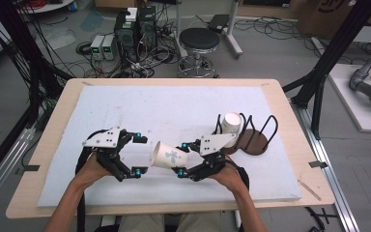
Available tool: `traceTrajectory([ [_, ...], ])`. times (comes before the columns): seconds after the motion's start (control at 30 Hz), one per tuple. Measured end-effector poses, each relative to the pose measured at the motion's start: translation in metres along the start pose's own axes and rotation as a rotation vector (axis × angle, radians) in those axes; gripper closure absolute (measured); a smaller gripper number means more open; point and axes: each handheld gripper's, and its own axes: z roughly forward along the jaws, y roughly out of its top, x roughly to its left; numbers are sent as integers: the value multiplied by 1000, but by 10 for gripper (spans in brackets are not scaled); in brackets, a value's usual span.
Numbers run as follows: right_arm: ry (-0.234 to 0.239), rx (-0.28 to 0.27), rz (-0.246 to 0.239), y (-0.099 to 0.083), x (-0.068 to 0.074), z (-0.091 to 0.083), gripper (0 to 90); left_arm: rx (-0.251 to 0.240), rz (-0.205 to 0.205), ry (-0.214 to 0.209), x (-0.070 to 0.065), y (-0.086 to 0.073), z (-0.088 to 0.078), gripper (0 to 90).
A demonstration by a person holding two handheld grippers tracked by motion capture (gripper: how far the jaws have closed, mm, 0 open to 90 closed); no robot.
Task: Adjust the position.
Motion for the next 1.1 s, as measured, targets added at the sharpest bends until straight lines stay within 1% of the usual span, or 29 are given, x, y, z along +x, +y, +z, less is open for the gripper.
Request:
traceTrajectory([
  [0.1,-5,-6,4,-1,0,1,364,-11,-5,-5,0,-5,2,30],
  [0.17,1,-11,3,-2,0,1,364,-14,-7,-6,1,-8,3,30],
  [0.2,3,-11,5,-2,0,1,364,-23,-11,-5,1,-9,4,29],
  [0.3,6,-20,1,-2,1,1,364,-42,-16,-3,2,-12,5,30],
  [0.4,5,-29,1,-2,1,1,364,-51,-16,-2,2,-13,7,29],
  [0.5,4,-39,-1,-2,2,0,364,-77,-15,2,1,-15,8,30],
  [0.53,6,-36,7,-2,2,0,364,-87,-12,2,1,-15,8,30],
  [0.57,4,-39,3,-2,2,0,364,-96,-17,-1,1,-15,8,30],
  [0.7,12,-40,-1,-3,2,1,364,-92,-12,-12,0,-15,13,30],
  [0.77,10,-43,-3,-3,2,2,364,-99,-11,-21,-1,-13,16,30],
  [0.83,12,-39,-5,-3,2,3,364,-107,-5,-30,-2,-11,21,29],
  [0.97,17,-43,-4,-2,2,4,364,-108,-3,-45,-3,-8,30,29],
  [1.1,17,-40,-7,-2,2,4,364,-109,8,-57,-4,-4,38,30],
])
